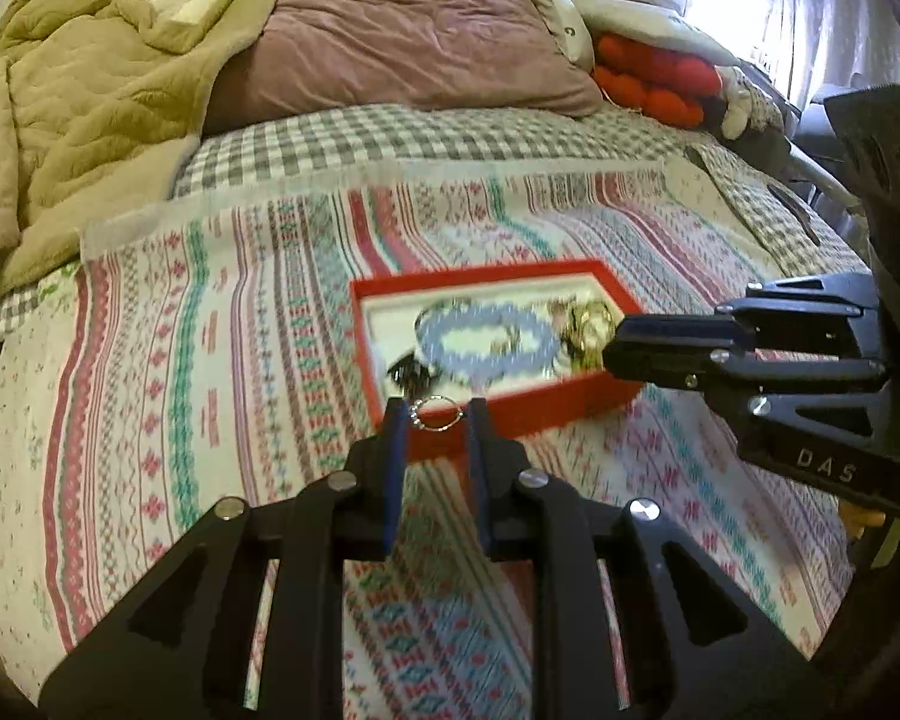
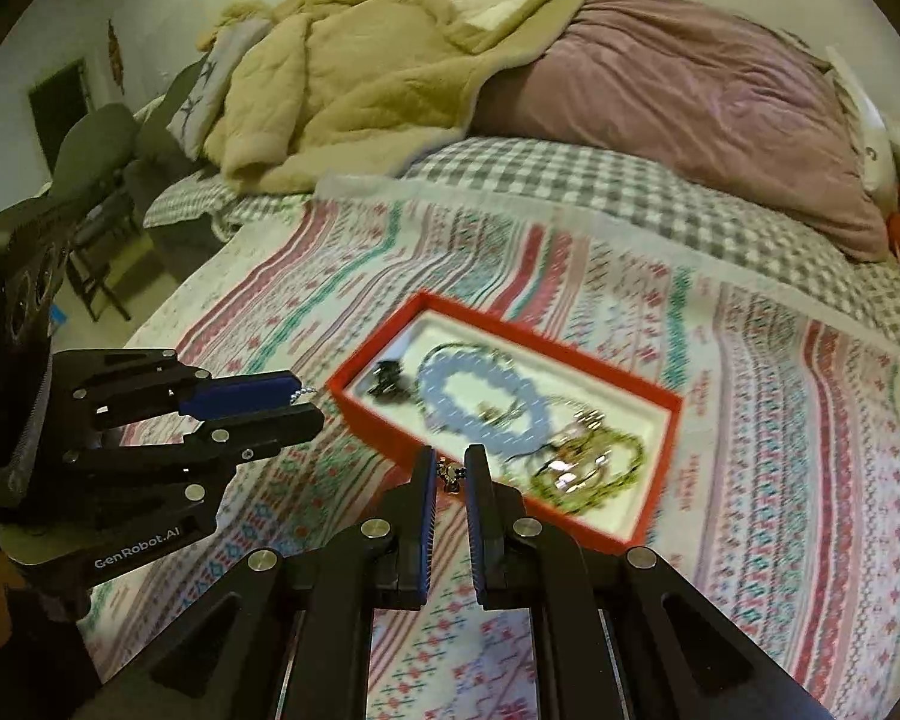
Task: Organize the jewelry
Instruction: 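Carry both gold pieces into the red box and open both tools, then withdraw both open tools away from the red box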
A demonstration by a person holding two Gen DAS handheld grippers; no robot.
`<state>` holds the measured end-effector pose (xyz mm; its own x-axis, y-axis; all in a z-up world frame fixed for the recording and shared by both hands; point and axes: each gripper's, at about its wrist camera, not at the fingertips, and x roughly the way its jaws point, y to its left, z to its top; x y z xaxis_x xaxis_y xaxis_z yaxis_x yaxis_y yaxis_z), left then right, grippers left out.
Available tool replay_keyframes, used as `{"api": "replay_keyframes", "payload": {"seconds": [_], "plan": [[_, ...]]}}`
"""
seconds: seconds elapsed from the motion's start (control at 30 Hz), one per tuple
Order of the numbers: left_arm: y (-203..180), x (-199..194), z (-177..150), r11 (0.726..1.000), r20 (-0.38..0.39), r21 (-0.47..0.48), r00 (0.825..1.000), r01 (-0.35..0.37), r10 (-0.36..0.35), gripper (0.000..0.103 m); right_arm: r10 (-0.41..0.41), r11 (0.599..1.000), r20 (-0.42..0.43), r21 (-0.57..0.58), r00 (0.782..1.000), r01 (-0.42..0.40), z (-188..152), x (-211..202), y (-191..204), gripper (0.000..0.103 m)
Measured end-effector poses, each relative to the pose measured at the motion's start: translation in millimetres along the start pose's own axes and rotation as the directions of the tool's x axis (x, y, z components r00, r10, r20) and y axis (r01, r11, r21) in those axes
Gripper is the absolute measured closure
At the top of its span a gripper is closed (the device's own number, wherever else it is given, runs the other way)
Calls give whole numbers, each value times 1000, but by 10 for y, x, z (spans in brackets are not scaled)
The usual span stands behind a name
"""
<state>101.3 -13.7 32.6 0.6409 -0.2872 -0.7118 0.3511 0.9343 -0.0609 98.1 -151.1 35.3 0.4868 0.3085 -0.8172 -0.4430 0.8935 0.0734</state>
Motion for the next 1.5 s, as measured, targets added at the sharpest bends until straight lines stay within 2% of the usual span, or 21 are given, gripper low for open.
{"api": "replay_keyframes", "payload": {"seconds": [0.23, 0.5, 1.03, 1.13, 1.2, 1.33, 1.5], "plan": [[-89, 217, 168, 1000, 14, -11, 1000, -12, 13, 82, -56, 996, -7, 67, 998, 57, 110, 105, -250, 94], [-140, 481, 272, 999, 4, -29, 1000, -31, 31, 82, -85, 987, -40, 135, 996, 90, 152, 282, -472, 94], [-180, 666, 332, 999, -15, -24, 999, -45, 45, 79, -90, 980, -71, 170, 993, 101, 139, 415, -641, 93], [-169, 633, 329, 998, -11, -24, 998, -62, 61, 71, -87, 980, -77, 171, 993, 99, 147, 399, -638, 90], [-155, 590, 325, 997, -6, -32, 997, -73, 73, 57, -89, 980, -77, 171, 993, 102, 148, 387, -638, 87], [-116, 421, 295, 992, 2, -84, 996, -91, 92, 45, -96, 979, -88, 173, 991, 110, 115, 285, -642, 86], [-110, 176, 250, 981, -11, -136, 990, -139, 139, 21, -115, 972, -100, 194, 988, 133, 53, 96, -635, 82]]}}
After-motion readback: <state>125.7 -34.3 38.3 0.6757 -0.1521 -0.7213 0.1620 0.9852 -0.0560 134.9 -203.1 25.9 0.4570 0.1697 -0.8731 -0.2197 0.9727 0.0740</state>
